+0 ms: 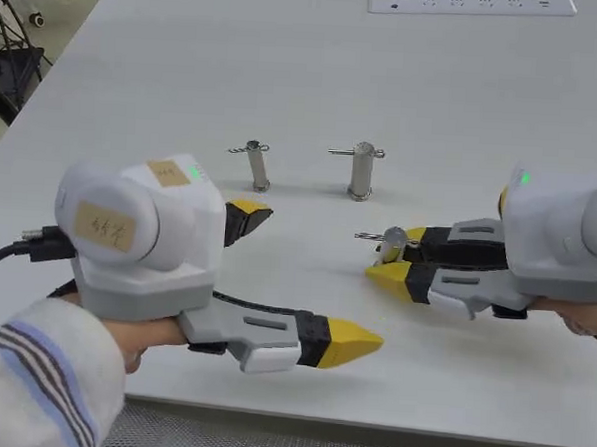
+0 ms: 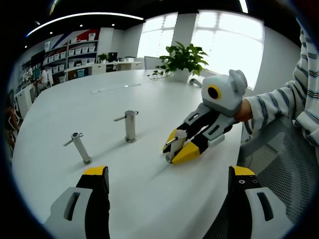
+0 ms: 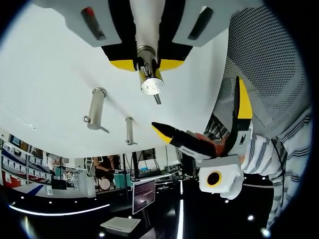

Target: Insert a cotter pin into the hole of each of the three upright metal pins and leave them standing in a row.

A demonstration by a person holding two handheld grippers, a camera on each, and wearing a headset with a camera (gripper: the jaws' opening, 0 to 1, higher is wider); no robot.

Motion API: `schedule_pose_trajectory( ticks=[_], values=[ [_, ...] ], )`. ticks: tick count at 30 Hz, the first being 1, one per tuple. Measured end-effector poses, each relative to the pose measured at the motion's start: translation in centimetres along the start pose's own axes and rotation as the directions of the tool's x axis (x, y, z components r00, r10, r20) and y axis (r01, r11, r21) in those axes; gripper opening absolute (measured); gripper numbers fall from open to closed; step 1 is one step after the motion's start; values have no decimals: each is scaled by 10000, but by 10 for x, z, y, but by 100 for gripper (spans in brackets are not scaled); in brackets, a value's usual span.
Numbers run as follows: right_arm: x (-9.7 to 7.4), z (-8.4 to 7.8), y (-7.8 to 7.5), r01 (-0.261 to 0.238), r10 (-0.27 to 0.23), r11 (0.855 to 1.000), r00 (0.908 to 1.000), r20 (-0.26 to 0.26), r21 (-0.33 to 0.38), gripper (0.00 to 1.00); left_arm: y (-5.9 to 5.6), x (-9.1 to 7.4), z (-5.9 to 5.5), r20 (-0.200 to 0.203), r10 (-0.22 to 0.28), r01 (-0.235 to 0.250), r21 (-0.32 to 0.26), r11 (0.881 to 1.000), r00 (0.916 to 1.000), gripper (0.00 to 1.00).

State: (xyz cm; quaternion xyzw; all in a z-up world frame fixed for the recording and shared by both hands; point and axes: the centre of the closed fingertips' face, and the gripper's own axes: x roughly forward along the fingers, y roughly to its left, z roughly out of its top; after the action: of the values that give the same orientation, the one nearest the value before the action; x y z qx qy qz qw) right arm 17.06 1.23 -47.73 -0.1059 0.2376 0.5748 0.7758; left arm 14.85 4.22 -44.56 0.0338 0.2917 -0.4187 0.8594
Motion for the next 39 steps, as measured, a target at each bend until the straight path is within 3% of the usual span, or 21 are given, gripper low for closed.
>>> schedule_pose_trajectory(
  ticks=[9, 14, 18, 23, 25, 29, 39],
  values=[
    [-2, 2, -1, 52, -68, 9952, 9998, -161, -981, 8, -1, 0, -1, -23, 69, -69, -155, 9999, 10000, 99],
    [-9, 12, -6, 91, -73, 9962, 9997, 214, -866, 8, -1, -2, -2, -32, 130, -131, -217, 9997, 9999, 99],
    [-18, 20, -22, 349, -310, 9959, 9984, 467, -838, 8, 0, -4, -3, -45, 180, -181, -264, 9995, 9998, 99],
    [-34, 24, -55, 828, -786, 9927, 9956, 501, -876, 8, 0, -7, -4, -45, 252, -254, -397, 9989, 9997, 99],
    [-40, 19, -73, 1028, -992, 9911, 9940, 466, -840, 8, 1, -8, -5, -54, 298, -300, -430, 9986, 9995, 99],
    [-50, 15, -92, 1287, -1258, 9891, 9911, 427, -722, 8, 1, -9, -7, -129, 296, -303, -509, 9982, 9995, 99],
    [-62, -1, -116, 1539, -1526, 9859, 9880, 243, -652, 8, -1, -14, -13, -338, 380, -399, -582, 9975, 9987, 99]
  ],
)
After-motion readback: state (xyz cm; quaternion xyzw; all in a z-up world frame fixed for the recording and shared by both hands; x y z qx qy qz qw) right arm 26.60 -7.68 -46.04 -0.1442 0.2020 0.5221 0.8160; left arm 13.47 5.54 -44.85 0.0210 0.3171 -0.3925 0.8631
